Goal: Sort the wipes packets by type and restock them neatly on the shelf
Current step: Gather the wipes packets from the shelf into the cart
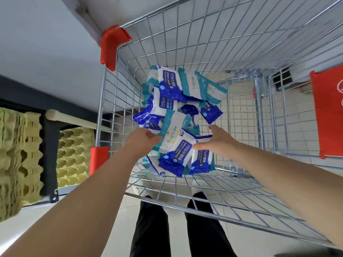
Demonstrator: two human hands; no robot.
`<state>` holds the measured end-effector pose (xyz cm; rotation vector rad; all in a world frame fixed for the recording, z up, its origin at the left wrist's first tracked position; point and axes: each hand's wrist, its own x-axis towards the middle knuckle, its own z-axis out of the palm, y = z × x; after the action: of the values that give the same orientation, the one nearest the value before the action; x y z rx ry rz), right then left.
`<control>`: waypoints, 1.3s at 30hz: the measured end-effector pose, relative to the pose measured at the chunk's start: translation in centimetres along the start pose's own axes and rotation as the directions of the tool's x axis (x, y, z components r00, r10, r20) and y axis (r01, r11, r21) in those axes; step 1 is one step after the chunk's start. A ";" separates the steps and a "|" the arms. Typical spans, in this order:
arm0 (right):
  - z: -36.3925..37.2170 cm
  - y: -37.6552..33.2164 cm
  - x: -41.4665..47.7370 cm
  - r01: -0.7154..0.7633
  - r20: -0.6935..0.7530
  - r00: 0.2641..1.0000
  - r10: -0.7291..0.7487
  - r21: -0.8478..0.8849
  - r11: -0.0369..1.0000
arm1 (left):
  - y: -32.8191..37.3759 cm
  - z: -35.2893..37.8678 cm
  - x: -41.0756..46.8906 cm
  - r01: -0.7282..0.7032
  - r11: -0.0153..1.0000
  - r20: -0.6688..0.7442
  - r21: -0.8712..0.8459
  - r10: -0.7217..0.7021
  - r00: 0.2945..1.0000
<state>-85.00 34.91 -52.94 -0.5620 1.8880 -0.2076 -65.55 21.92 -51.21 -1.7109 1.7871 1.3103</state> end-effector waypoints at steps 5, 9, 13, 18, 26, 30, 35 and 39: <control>-0.3 -2.4 -3.5 0.089 0.011 0.996 -0.088 -0.108 0.990 | 1.1 -2.0 -3.7 -0.090 0.976 -0.114 0.199 0.114 0.987; -0.7 -6.0 -7.4 0.239 0.027 0.971 -0.238 -0.180 0.954 | 2.7 -4.8 -8.8 -0.168 0.934 -0.186 0.316 0.235 0.954; -2.1 -12.7 -13.5 0.461 -0.062 0.867 -0.494 -0.273 0.844 | 4.0 -9.3 -15.5 -0.192 0.900 -0.338 0.390 0.335 0.879; -3.2 -20.9 -22.9 0.658 -0.096 0.638 -0.764 -0.446 0.607 | 2.8 -16.4 -24.4 -0.212 0.903 -0.540 0.373 0.397 0.742; 0.5 -32.8 -39.0 0.768 -0.017 0.321 -0.947 -0.580 0.271 | -2.7 -28.4 -39.1 -0.232 0.914 -0.802 0.332 0.403 0.441; 5.5 -38.1 -46.2 0.803 -0.001 0.184 -0.983 -0.576 0.151 | -8.0 -33.8 -45.5 -0.243 0.913 -0.872 0.328 0.392 0.294; 14.2 -44.3 -52.7 0.851 -0.031 0.094 -0.995 -0.516 0.096 | -17.5 -40.4 -50.8 -0.206 0.932 -0.912 0.297 0.341 0.228; 21.5 -49.1 -55.4 0.865 -0.022 0.084 -0.996 -0.495 0.084 | -24.7 -45.3 -53.2 -0.165 0.949 -0.920 0.268 0.303 0.250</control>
<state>-35.61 20.93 4.56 -2.2235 1.5244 -0.9165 -15.94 22.00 3.90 -2.4793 2.7385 -0.0205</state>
